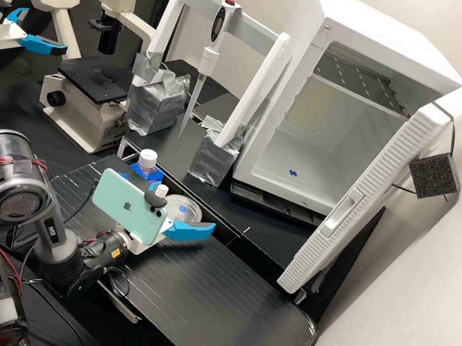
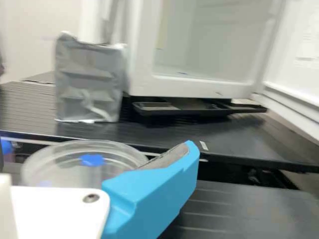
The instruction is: Move the petri dish to the incubator
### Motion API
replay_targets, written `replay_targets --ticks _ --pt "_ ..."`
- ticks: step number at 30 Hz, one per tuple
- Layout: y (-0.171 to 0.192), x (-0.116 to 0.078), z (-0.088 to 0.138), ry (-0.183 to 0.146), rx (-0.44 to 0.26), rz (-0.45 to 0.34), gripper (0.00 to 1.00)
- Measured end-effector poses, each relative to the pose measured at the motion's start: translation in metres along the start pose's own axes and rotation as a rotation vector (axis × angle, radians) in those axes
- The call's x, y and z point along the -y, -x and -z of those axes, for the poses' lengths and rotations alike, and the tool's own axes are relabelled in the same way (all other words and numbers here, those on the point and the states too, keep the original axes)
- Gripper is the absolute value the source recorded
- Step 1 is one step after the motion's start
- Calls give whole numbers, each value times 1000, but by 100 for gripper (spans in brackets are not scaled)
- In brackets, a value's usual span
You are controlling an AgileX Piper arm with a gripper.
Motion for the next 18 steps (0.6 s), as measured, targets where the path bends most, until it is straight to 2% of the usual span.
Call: replay_targets --ticks 3,8,18 --pt "0 2 3 13 -30 22 100" --pt "0 5 7 14 -53 43 100" --pt "-1 7 7 28 -48 46 100"
